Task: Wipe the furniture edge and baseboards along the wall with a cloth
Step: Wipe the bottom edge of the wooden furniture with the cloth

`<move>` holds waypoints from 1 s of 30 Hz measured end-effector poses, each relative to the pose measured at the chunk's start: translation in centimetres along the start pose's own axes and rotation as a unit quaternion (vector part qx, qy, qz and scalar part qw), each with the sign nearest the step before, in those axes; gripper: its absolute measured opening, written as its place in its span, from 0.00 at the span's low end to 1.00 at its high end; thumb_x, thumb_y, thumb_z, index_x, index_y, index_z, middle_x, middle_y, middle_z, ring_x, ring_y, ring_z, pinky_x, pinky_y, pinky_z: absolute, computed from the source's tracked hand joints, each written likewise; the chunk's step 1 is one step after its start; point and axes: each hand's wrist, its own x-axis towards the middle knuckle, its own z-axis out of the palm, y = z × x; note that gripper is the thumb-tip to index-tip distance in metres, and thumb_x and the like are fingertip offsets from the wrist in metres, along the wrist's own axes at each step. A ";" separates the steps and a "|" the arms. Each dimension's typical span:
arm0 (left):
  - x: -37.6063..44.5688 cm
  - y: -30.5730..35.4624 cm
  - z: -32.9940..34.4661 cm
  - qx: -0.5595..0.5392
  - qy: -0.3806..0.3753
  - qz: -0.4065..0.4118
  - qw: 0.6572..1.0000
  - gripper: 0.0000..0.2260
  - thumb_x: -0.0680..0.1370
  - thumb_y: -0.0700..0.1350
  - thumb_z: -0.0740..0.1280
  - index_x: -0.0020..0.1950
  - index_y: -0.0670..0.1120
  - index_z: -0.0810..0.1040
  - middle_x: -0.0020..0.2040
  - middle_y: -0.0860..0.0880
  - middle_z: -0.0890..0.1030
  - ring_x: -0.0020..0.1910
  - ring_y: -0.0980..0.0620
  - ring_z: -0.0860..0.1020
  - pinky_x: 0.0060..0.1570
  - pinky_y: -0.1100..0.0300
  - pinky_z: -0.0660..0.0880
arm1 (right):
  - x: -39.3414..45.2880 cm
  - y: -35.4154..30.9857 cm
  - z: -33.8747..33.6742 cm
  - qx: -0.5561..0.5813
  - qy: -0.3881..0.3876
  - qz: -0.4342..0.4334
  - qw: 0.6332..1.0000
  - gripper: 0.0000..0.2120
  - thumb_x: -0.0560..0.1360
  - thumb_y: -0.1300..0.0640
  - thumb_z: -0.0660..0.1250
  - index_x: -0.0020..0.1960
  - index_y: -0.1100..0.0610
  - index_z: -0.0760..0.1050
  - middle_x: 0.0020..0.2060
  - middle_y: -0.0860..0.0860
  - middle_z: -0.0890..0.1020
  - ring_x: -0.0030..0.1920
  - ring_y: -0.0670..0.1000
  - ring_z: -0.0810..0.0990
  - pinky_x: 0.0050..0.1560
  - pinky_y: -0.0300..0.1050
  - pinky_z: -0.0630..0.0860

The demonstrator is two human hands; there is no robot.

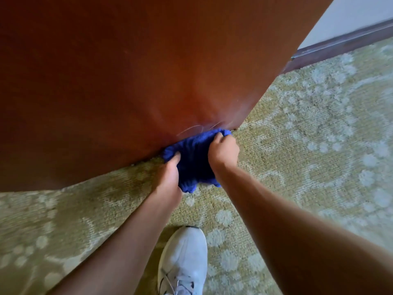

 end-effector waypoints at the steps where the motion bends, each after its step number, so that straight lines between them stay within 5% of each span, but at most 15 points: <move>1: 0.4 -0.3 0.1 -0.002 -0.013 0.006 1.000 0.24 0.75 0.56 0.67 0.66 0.43 0.75 0.59 0.44 0.80 0.55 0.44 0.81 0.58 0.49 0.77 | 0.5 0.3 0.4 -0.019 0.005 -0.009 1.000 0.19 0.83 0.54 0.51 0.62 0.67 0.72 0.61 0.67 0.77 0.63 0.65 0.74 0.62 0.51 0.68; 4: 1.5 -2.0 0.0 -0.018 -0.030 0.034 0.999 0.19 0.78 0.56 0.63 0.60 0.44 0.79 0.50 0.40 0.84 0.40 0.44 0.83 0.37 0.56 0.79 | 2.8 2.1 1.7 -0.032 0.008 -0.044 0.998 0.19 0.82 0.56 0.51 0.59 0.68 0.73 0.59 0.68 0.78 0.61 0.66 0.75 0.60 0.51 0.69; 6: 1.4 -2.4 -0.4 -0.016 -0.040 0.050 0.998 0.16 0.79 0.55 0.63 0.58 0.44 0.80 0.49 0.40 0.85 0.38 0.45 0.84 0.31 0.60 0.79 | 2.9 2.6 1.8 0.003 -0.001 -0.036 0.999 0.19 0.81 0.56 0.51 0.58 0.69 0.73 0.58 0.68 0.78 0.60 0.66 0.75 0.60 0.52 0.69; 9: -0.8 -1.2 0.5 -0.010 -0.008 0.045 0.999 0.20 0.80 0.56 0.61 0.61 0.42 0.79 0.49 0.40 0.84 0.41 0.44 0.83 0.34 0.61 0.77 | 2.0 2.2 0.4 0.052 -0.032 -0.044 0.997 0.17 0.81 0.55 0.54 0.57 0.67 0.74 0.54 0.64 0.79 0.59 0.63 0.76 0.60 0.50 0.69; 12: -2.8 0.7 1.3 -0.034 0.005 0.047 0.998 0.15 0.81 0.53 0.60 0.56 0.42 0.77 0.42 0.43 0.80 0.39 0.47 0.78 0.38 0.59 0.73 | 0.6 0.9 -1.3 0.185 -0.117 0.038 0.975 0.09 0.78 0.56 0.62 0.54 0.61 0.72 0.50 0.56 0.77 0.54 0.56 0.77 0.59 0.49 0.72; 15: -4.6 2.1 1.3 -0.063 -0.017 0.063 0.996 0.06 0.81 0.48 0.63 0.48 0.46 0.75 0.43 0.47 0.79 0.39 0.49 0.78 0.40 0.59 0.74 | 0.3 -0.6 -2.5 0.253 -0.170 0.078 0.949 0.22 0.69 0.56 0.67 0.61 0.63 0.73 0.56 0.59 0.81 0.58 0.58 0.80 0.57 0.51 0.76; 19: -6.7 1.9 1.6 -0.114 -0.042 0.169 0.978 0.08 0.80 0.49 0.64 0.50 0.45 0.78 0.47 0.47 0.83 0.39 0.53 0.84 0.36 0.64 0.77 | -0.1 -1.0 -2.3 0.300 -0.129 -0.014 0.945 0.11 0.71 0.57 0.64 0.52 0.60 0.74 0.44 0.55 0.79 0.47 0.55 0.79 0.51 0.48 0.74; 21: -8.0 2.3 1.7 -0.137 -0.052 0.238 0.960 0.11 0.79 0.49 0.65 0.57 0.45 0.80 0.52 0.47 0.85 0.47 0.53 0.85 0.41 0.62 0.78 | -1.1 -1.8 -2.5 0.335 -0.088 -0.102 0.932 0.06 0.69 0.55 0.62 0.43 0.56 0.72 0.38 0.50 0.76 0.42 0.52 0.75 0.48 0.47 0.72; 25: -7.5 2.0 2.2 -0.097 -0.020 0.247 0.964 0.08 0.78 0.48 0.68 0.54 0.46 0.82 0.50 0.48 0.86 0.50 0.49 0.84 0.45 0.56 0.79 | -1.4 -1.1 -2.0 0.293 -0.074 -0.171 0.938 0.05 0.75 0.59 0.58 0.40 0.52 0.68 0.40 0.49 0.74 0.44 0.48 0.72 0.51 0.46 0.72; 30: -1.9 0.3 2.7 -0.002 0.044 0.138 0.989 0.08 0.80 0.44 0.65 0.51 0.40 0.79 0.41 0.43 0.81 0.36 0.48 0.79 0.24 0.69 0.72 | 3.2 2.2 -1.1 0.160 -0.182 -0.066 0.968 0.09 0.78 0.66 0.57 0.46 0.55 0.73 0.45 0.54 0.79 0.52 0.54 0.77 0.62 0.53 0.74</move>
